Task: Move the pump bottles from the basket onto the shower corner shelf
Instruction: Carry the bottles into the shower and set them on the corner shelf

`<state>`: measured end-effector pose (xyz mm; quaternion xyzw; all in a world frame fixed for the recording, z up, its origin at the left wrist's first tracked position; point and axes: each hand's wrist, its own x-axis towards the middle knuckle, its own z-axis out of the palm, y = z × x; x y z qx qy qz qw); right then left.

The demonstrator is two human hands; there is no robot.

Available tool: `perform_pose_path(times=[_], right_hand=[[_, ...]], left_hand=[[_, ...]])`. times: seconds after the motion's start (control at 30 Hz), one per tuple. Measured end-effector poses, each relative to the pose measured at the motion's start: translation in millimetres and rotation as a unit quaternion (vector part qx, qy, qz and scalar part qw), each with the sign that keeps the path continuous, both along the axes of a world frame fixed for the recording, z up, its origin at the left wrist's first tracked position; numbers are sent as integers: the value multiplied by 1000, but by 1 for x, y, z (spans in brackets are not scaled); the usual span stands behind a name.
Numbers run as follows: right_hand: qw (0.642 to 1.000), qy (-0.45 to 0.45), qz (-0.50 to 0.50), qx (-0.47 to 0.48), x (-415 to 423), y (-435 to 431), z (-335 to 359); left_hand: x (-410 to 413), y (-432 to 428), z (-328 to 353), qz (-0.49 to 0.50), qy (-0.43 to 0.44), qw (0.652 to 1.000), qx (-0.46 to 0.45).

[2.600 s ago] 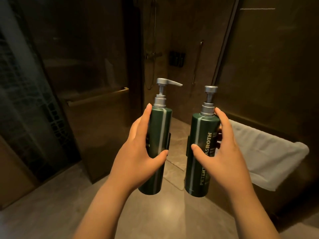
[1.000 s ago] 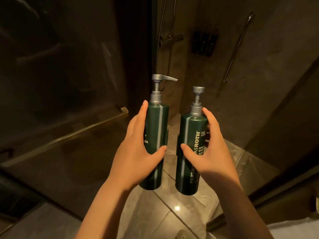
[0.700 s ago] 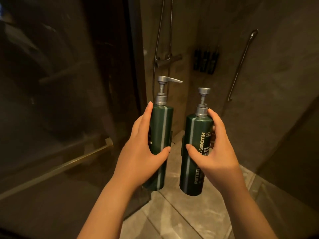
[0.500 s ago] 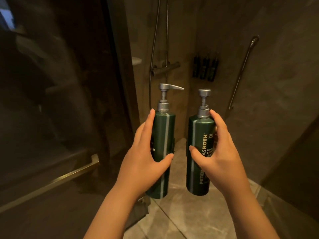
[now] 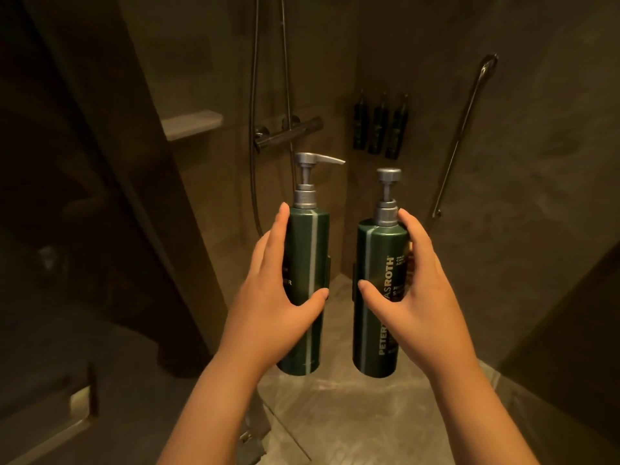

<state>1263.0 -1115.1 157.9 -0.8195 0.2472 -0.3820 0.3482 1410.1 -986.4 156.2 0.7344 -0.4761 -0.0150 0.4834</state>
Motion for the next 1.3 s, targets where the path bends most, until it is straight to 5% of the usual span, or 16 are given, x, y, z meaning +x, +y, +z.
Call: perform_pose_path(times=[0.43, 0.77, 1.3], right_hand=[[998, -35, 22, -37, 130, -148, 42], [989, -69, 122, -39, 223, -189, 53], [895, -142, 410, -103, 413, -235, 126]], left_hand=[[123, -155, 38, 6, -28, 998, -55], [181, -166, 59, 129, -75, 988, -47], [276, -177, 120, 415, -176, 887, -104]])
